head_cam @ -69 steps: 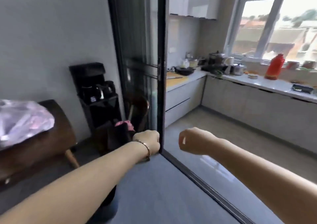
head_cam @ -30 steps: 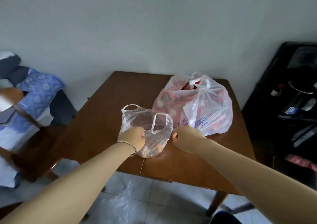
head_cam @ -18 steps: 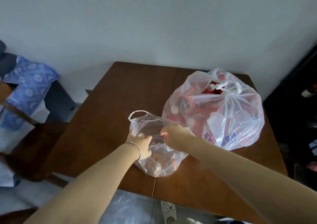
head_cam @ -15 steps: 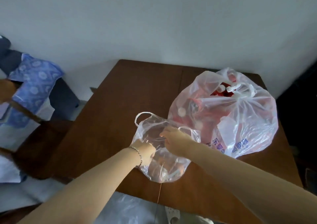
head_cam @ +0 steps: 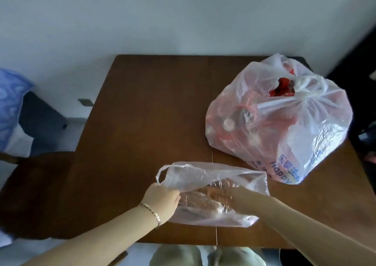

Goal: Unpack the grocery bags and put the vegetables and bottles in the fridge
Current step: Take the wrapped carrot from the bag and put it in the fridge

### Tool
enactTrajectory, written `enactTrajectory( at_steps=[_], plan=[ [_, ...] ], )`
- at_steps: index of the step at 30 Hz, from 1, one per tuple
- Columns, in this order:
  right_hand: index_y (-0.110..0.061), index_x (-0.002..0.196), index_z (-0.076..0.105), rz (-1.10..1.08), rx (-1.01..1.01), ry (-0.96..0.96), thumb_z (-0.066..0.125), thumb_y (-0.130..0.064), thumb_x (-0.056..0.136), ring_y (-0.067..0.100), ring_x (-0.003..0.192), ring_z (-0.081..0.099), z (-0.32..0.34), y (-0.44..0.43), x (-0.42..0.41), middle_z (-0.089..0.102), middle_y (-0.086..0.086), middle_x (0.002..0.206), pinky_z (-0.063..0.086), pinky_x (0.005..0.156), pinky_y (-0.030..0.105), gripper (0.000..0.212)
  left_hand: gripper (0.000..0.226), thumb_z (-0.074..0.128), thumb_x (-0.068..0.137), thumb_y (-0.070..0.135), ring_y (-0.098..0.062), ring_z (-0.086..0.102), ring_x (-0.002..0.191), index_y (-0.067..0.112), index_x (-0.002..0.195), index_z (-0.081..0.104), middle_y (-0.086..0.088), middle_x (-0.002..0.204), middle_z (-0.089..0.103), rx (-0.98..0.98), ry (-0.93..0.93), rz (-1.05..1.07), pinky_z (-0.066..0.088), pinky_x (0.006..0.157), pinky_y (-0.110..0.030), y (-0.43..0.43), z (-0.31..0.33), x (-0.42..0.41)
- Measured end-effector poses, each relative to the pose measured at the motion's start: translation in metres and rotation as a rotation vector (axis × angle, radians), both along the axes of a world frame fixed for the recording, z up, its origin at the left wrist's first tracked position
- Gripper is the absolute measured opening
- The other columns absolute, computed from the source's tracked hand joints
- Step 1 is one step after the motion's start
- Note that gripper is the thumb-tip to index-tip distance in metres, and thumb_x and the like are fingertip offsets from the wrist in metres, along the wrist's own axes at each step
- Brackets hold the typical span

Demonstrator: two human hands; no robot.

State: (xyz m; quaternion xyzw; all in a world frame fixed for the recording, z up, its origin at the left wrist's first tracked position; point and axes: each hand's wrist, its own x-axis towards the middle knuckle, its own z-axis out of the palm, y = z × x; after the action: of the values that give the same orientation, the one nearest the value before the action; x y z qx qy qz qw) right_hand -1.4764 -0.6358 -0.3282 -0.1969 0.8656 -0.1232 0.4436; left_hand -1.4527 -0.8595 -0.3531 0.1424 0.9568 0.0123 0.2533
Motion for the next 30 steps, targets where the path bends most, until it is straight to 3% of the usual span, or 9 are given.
enactTrajectory(
  at_steps=[2, 4, 6, 8, 14, 19, 24, 27, 30],
  plan=[
    [-0.025, 0.148, 0.025, -0.037, 0.099, -0.004, 0.042, -0.011, 0.099, 0.024, 0.136, 0.036, -0.003, 0.000, 0.012, 0.028, 0.005, 0.154, 0.030, 0.109, 0.032, 0.054, 0.034, 0.039, 0.097, 0.038, -0.020, 0.056, 0.106, 0.021, 0.123, 0.049, -0.001, 0.116, 0.060, -0.030, 0.007, -0.004, 0.043, 0.090, -0.027, -0.002, -0.005, -0.003],
    [-0.028, 0.146, 0.029, -0.100, 0.195, 0.182, 0.047, -0.026, 0.098, 0.020, 0.128, 0.044, -0.008, -0.010, 0.019, 0.035, 0.003, 0.148, 0.041, 0.103, 0.030, 0.051, 0.060, 0.051, 0.090, 0.043, -0.021, 0.057, 0.105, 0.028, 0.142, 0.024, -0.002, 0.115, 0.060, -0.022, -0.001, -0.041, 0.044, 0.089, -0.032, 0.001, -0.006, -0.011],
    [-0.023, 0.141, 0.037, -0.123, 0.191, 0.315, 0.046, -0.050, 0.093, 0.021, 0.134, 0.035, -0.022, -0.025, 0.020, 0.030, 0.004, 0.149, 0.034, 0.109, 0.034, 0.056, 0.087, 0.056, 0.088, 0.038, -0.018, 0.056, 0.078, 0.033, 0.147, -0.007, -0.004, 0.100, 0.063, -0.016, -0.010, -0.042, 0.047, 0.067, -0.028, 0.006, -0.006, -0.017],
    [-0.018, 0.140, 0.037, -0.107, 0.181, 0.360, 0.043, -0.062, 0.088, 0.025, 0.138, 0.027, -0.040, -0.044, 0.021, 0.027, 0.007, 0.150, 0.023, 0.114, 0.041, 0.068, 0.093, 0.056, 0.089, 0.030, -0.013, 0.047, 0.058, 0.032, 0.146, -0.019, -0.005, 0.084, 0.058, -0.019, -0.015, -0.010, 0.038, 0.047, -0.022, 0.011, -0.004, -0.022],
    [-0.011, 0.148, 0.010, -0.016, 0.369, 0.377, 0.066, -0.053, 0.079, 0.034, 0.138, 0.023, -0.070, -0.064, 0.021, 0.023, 0.016, 0.150, 0.019, 0.114, 0.048, 0.098, 0.095, 0.056, 0.089, 0.021, -0.011, 0.042, 0.051, 0.028, 0.146, -0.021, -0.007, 0.079, 0.054, -0.071, -0.129, 0.059, 0.035, 0.042, -0.022, 0.016, -0.001, -0.026],
    [-0.012, 0.146, 0.014, -0.030, 0.342, 0.386, 0.067, -0.053, 0.077, 0.034, 0.138, 0.023, -0.079, -0.059, 0.020, 0.023, 0.017, 0.150, 0.018, 0.114, 0.049, 0.096, 0.093, 0.051, 0.089, 0.011, -0.014, 0.047, 0.060, 0.028, 0.145, -0.021, -0.008, 0.082, 0.053, -0.129, -0.182, 0.064, 0.041, 0.051, -0.025, 0.018, -0.004, -0.025],
    [-0.032, 0.134, 0.034, -0.417, 0.002, 0.333, 0.064, -0.069, 0.061, 0.017, 0.116, 0.045, -0.053, -0.030, 0.023, 0.047, -0.006, 0.124, 0.041, 0.098, 0.032, 0.087, 0.087, 0.048, 0.090, 0.015, -0.021, 0.057, 0.082, 0.034, 0.145, -0.017, -0.011, 0.110, 0.058, -0.153, -0.209, 0.147, 0.048, 0.063, -0.029, 0.007, 0.004, -0.040],
    [-0.042, 0.120, 0.038, -0.485, -0.140, 0.322, 0.059, -0.067, 0.047, 0.008, 0.099, 0.053, -0.019, -0.004, 0.022, 0.051, -0.019, 0.104, 0.050, 0.082, 0.026, 0.080, 0.074, 0.049, 0.088, 0.016, -0.023, 0.060, 0.099, 0.021, 0.148, 0.007, -0.008, 0.122, 0.055, -0.096, -0.194, 0.199, 0.050, 0.083, -0.033, 0.002, 0.018, -0.053],
    [-0.043, 0.121, 0.038, -0.427, -0.306, 0.251, 0.069, -0.043, 0.053, 0.003, 0.094, 0.052, 0.021, 0.014, 0.020, 0.052, -0.024, 0.102, 0.046, 0.083, 0.019, 0.075, 0.052, 0.050, 0.090, 0.014, -0.017, 0.061, 0.083, 0.013, 0.138, 0.028, -0.002, 0.088, 0.060, 0.099, -0.166, 0.194, 0.049, 0.079, -0.027, 0.006, 0.031, -0.064]
  ],
)
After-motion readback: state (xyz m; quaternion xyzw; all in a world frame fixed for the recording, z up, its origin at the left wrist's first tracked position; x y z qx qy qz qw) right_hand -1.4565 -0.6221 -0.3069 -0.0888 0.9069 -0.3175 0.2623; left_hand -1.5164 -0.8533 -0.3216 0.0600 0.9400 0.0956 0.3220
